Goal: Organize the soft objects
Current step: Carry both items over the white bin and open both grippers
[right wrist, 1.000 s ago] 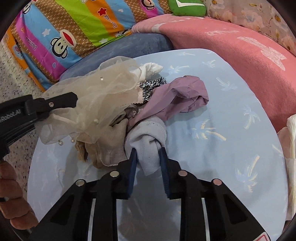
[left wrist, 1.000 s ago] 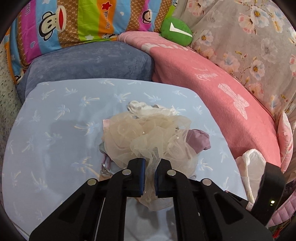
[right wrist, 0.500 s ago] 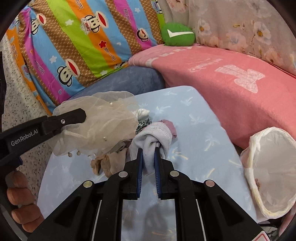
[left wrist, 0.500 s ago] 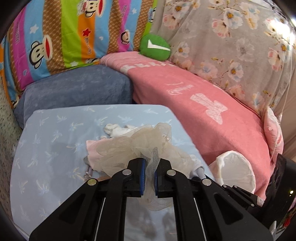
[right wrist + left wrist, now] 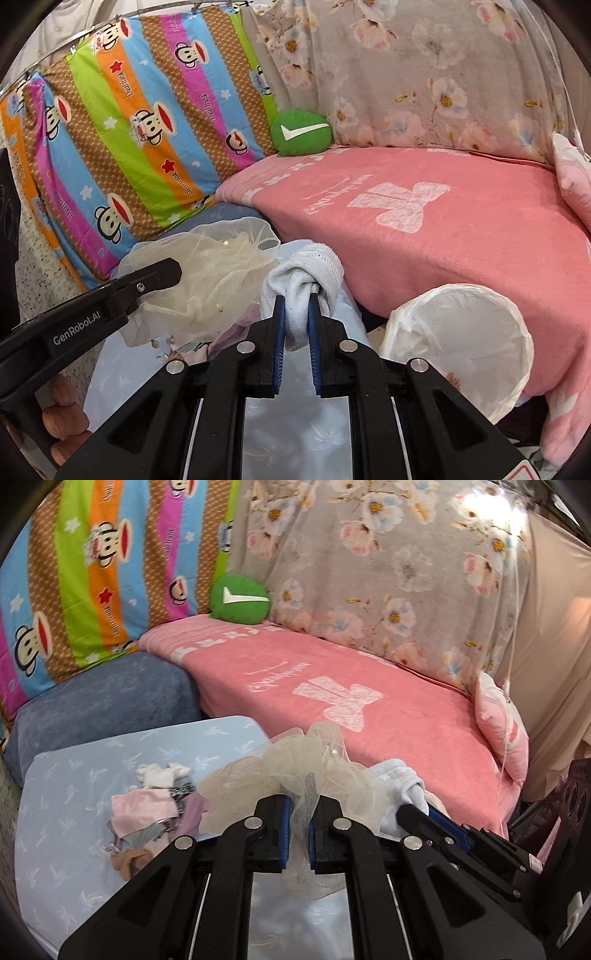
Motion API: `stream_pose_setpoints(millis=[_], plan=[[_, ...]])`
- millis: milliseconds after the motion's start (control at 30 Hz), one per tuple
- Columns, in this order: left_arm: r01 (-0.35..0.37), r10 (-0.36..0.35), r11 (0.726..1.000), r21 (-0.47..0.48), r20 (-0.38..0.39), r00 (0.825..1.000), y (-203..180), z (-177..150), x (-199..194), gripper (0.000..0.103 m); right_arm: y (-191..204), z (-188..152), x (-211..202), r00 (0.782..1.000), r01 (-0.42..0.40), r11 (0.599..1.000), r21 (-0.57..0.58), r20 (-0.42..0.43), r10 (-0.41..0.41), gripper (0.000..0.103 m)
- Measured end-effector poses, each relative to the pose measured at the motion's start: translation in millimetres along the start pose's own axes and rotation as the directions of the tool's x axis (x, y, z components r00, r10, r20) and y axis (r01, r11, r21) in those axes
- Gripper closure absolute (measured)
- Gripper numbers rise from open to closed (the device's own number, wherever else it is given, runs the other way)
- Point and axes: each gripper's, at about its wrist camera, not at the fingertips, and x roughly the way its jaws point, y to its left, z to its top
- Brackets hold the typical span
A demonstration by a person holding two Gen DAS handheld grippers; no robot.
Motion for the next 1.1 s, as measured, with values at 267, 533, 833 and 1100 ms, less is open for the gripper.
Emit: stream_pose_setpoints(millis=[267,533,833,1100], plan=[[0.059,-0.059,0.995,0.083,-0.011,0.998,-53,2,7,0.096,-52,4,-32,0.997,0.060,0.996,0.060,0.048,-0.063,0.092],[0.111,-0.104,0.983,0.149,-0.052,0.993,-98,-3,23,0.096,-100,2,-52,0.989,0.119,0.984,0.134,0.072,-0.129,0.092],[0.167,-0.151,0.967,0.194,-0.095,0.984,-131,-6,40,0.095,-139,0,-62,0.980,0.163,0.967,0.198,0.078,-0.181,0.092],[0.198,-0.171,0.956,0.218,-0.137,0.976,-147,-8,60,0.094,-158,-3,-61,0.975,0.188,0.954,0.234,0.075,-0.210,0.092]])
